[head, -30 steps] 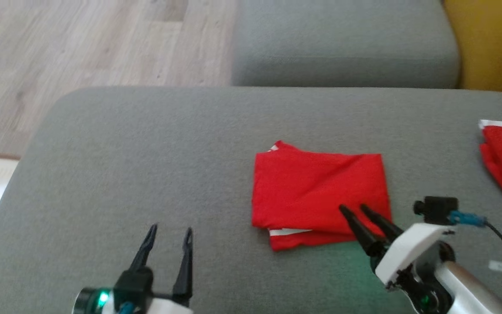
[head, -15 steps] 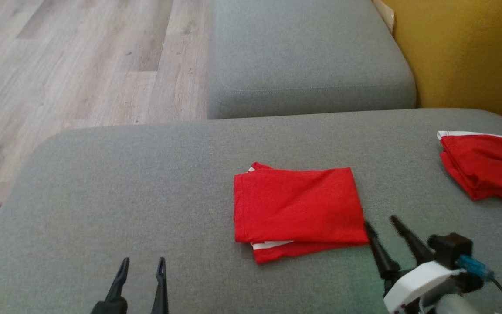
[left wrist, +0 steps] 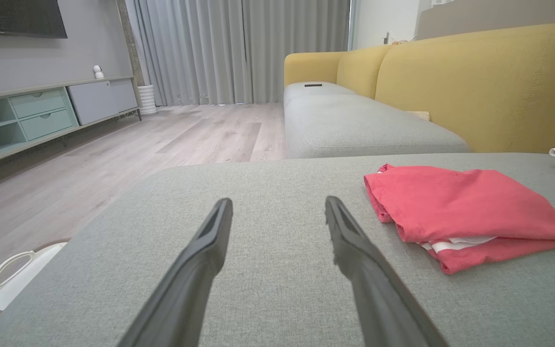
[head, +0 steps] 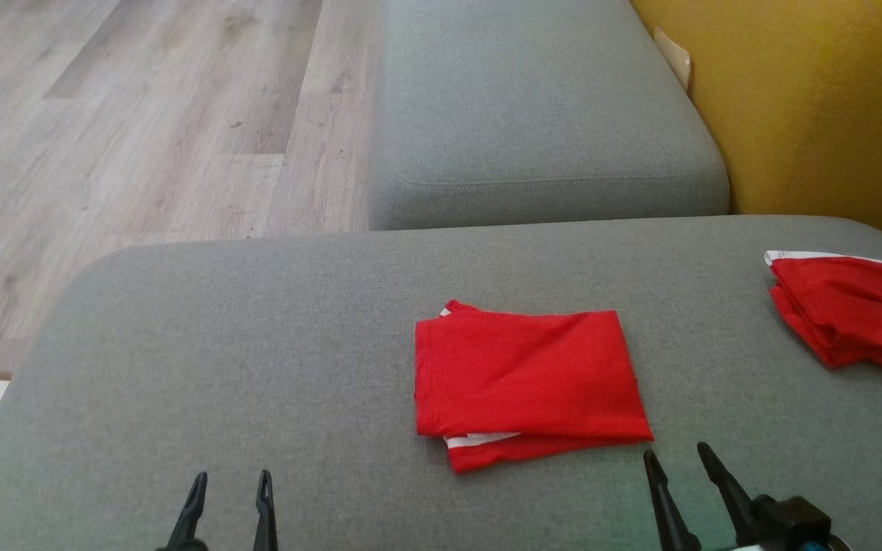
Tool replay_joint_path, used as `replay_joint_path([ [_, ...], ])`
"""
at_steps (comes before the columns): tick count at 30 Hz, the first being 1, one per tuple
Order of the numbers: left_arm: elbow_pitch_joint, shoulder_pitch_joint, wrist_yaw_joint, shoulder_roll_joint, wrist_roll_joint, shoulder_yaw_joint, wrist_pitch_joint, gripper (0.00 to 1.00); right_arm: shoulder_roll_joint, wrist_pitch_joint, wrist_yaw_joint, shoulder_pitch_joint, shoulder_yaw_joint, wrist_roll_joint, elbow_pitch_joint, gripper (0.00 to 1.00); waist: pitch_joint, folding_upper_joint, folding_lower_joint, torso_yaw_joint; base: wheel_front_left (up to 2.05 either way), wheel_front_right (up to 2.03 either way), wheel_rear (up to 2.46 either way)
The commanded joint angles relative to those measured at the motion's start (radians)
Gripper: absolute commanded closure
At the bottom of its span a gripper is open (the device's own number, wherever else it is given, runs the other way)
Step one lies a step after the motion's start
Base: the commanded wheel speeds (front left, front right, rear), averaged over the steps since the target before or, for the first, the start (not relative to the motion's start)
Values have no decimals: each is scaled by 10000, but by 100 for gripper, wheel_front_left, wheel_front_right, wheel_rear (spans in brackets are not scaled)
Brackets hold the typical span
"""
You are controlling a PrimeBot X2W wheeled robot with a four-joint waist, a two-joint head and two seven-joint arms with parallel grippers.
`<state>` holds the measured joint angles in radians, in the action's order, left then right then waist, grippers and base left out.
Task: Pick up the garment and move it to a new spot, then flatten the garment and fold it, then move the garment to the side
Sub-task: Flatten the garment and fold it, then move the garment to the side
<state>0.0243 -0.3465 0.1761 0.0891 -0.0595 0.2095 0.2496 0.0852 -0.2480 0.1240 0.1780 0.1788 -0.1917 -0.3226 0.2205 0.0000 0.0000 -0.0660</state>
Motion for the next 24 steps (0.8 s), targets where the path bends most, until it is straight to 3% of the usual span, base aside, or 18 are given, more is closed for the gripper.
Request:
replay_joint_path([
  [1, -329, 416, 2, -136, 104, -385, 122, 0, -19, -136, 67, -409, 99, 145, 367, 0, 15, 0, 0, 13, 0, 0, 0],
  [24, -161, 421, -168, -255, 369, -220, 122, 0, -197, -137, 67, -251, 55, 361, 317, 0, -5, 0, 0, -66, 0, 0, 0],
])
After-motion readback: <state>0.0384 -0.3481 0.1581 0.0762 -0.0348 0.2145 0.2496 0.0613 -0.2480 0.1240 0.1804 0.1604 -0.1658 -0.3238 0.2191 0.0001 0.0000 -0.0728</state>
